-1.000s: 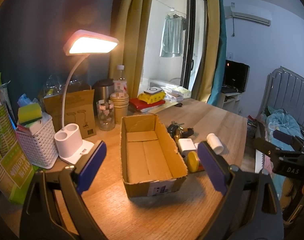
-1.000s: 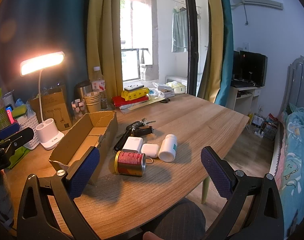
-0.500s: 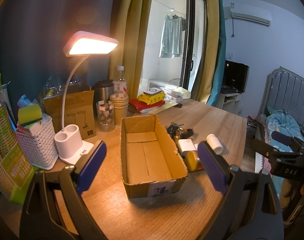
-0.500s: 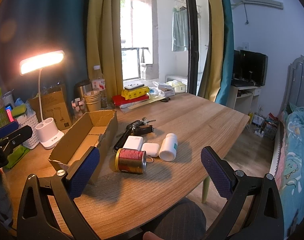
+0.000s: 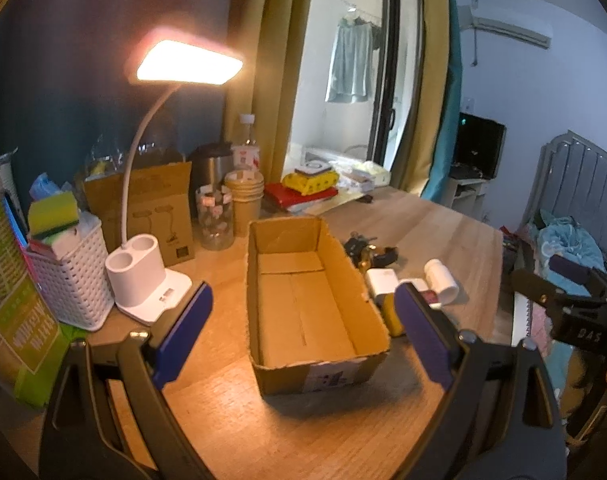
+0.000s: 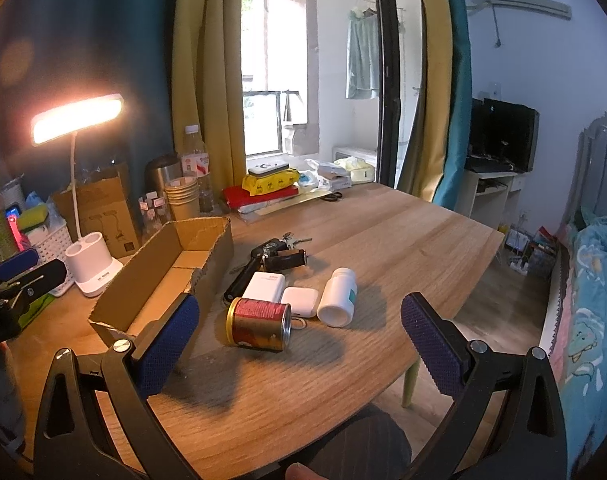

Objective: Organize rigid objects
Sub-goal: 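Grasp the cardboard box wall with the left tool and pull it closer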

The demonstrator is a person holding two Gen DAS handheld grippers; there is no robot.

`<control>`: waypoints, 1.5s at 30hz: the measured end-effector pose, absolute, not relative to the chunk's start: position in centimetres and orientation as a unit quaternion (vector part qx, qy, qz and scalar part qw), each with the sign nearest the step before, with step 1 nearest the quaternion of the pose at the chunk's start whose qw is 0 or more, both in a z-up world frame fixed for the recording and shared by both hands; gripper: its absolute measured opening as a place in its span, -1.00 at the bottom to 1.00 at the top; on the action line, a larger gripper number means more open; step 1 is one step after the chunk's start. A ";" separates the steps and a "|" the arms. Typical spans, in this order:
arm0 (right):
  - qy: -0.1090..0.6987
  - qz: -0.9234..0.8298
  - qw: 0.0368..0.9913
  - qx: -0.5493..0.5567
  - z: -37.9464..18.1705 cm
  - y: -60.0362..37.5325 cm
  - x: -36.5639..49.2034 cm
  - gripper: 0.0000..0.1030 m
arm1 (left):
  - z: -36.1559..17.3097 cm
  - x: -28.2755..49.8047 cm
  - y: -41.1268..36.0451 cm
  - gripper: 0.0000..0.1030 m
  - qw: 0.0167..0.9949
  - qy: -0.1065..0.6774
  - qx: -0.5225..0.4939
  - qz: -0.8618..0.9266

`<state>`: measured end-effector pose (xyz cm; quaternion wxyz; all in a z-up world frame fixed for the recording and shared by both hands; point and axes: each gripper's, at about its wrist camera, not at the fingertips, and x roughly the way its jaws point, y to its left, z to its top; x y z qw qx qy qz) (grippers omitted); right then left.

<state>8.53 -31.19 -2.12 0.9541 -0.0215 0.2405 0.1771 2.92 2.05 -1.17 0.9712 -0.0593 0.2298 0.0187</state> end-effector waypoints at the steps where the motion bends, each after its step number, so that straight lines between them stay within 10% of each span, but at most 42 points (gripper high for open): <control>1: 0.243 0.177 0.953 -0.025 -2.3 -31.0 9.0 0.99 | -1.4 3.3 2.2 0.81 0.970 0.234 -0.061 0.021; 18: 0.302 0.179 0.936 -0.036 -7.1 -30.2 17.5 0.99 | -8.5 13.1 6.1 0.77 0.923 0.367 -0.098 0.056; 23: 0.311 0.184 0.932 -0.026 -8.1 -30.2 18.7 0.99 | -10.5 14.7 6.5 0.56 0.911 0.396 -0.095 0.068; 34: 0.318 0.204 0.926 -0.009 -9.3 -29.9 18.7 0.99 | -13.3 15.6 7.1 -0.75 0.883 0.452 -0.104 0.071; 45: 0.315 0.227 0.921 -0.025 -9.3 -27.3 16.9 0.99 | -13.4 14.2 6.8 -0.80 0.887 0.444 -0.118 0.052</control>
